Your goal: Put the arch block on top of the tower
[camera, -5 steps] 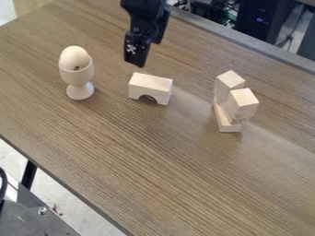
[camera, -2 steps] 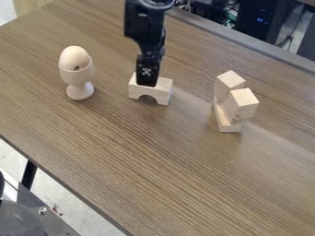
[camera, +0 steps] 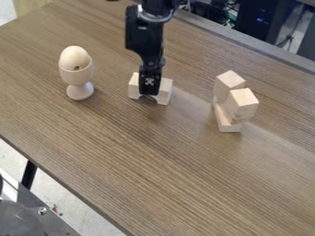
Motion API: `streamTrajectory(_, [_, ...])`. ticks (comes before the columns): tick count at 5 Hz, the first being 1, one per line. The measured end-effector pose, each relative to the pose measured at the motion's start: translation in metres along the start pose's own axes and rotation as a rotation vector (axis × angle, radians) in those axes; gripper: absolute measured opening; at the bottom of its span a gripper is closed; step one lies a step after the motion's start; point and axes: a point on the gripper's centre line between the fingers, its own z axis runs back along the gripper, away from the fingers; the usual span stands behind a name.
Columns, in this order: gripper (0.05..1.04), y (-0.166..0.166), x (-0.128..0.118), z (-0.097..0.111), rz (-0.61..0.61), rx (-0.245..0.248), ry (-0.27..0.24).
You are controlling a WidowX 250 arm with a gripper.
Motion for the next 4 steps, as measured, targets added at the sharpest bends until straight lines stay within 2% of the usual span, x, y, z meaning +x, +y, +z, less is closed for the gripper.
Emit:
streamTrajectory(2, [0.969,-0.001,0.0,-0.015,0.008,0.038,-0.004])
streamTrajectory(3, [0.672,-0.002,0.0,-0.02,-0.004,0.036,-0.012])
streamTrajectory(4, [0.582,0.003,0.0,-0.02,-0.045,0.067,-0.01])
